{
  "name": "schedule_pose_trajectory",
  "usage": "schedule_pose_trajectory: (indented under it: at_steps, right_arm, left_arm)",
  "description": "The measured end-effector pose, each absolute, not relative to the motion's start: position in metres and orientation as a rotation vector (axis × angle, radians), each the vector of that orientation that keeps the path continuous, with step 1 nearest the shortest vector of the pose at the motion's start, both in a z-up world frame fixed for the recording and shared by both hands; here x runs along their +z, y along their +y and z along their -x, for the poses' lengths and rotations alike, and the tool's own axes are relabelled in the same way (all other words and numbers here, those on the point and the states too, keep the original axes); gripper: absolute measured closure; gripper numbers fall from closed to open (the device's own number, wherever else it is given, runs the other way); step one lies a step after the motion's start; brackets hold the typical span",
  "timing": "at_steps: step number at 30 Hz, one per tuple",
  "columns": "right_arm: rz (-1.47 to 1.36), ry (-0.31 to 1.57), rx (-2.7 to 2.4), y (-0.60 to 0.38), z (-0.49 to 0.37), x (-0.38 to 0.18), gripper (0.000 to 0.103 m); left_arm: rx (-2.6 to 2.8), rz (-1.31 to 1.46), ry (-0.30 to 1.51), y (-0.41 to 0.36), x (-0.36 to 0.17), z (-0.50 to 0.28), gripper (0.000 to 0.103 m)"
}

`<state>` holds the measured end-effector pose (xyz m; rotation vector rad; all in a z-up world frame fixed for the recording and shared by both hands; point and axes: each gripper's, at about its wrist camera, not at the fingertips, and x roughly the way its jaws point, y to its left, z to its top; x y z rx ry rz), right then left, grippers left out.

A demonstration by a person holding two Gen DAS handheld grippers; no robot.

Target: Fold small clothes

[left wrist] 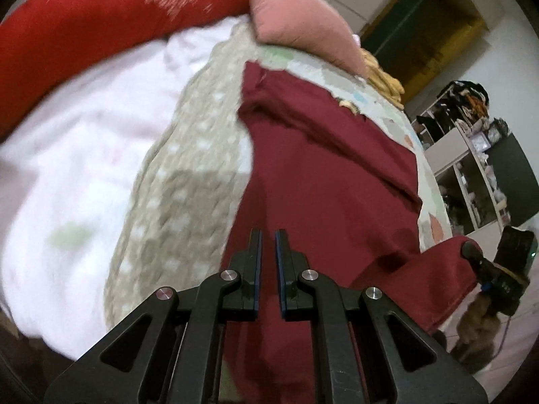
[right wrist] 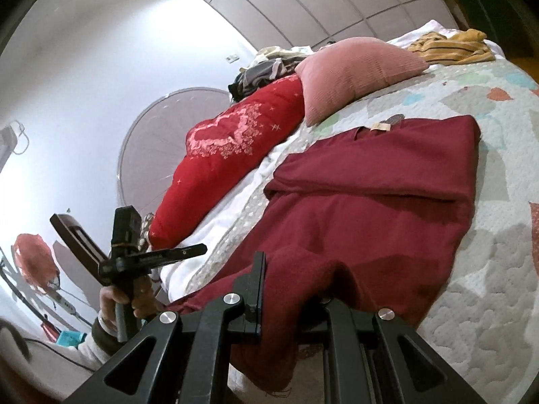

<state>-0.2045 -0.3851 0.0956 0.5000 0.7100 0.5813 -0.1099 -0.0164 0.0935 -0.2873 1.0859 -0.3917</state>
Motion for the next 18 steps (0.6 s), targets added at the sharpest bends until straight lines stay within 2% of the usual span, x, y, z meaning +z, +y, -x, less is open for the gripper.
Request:
schedule_pose_trajectory:
  at_steps: [1,3,4,5,15,18]
  right_arm:
    - [-0.5,0.71,0.582,-0.384,0.203,0.095,0.092]
    - [-0.511,0.709,0.59,-0.383,0.204,0.093,0.092]
    - [-0.516,0.709,0.592,-0.383,0.206,0.092,0.092]
    - [-0.515,0.71,0.592,-0.383,0.206,0.092,0.092]
    - [-0.511,0.688,0.572,-0.395,0.205,0.097,0.092]
    - [-0.512,0.69,0.578,-0.395,0.208,0.096,0.092]
  left_arm:
    - [-0.379,0.275,1.098,-0.012,0.092,0.114,0.096]
    - [-0.37,0.28,1.135,-0.005,0.087,0.123,0.08]
    - [-0.386,0.319,1.17,-0.001,0.081,0.126,0.058]
    - [-0.397,0.354,1.19,0.001,0.077,0.13,0.043]
    - [-0.448,0.456,1.307,-0.005,0.056,0.152,0.041]
    - [-0.461,0.5,1.291,-0.009,0.056,0.151,0.041]
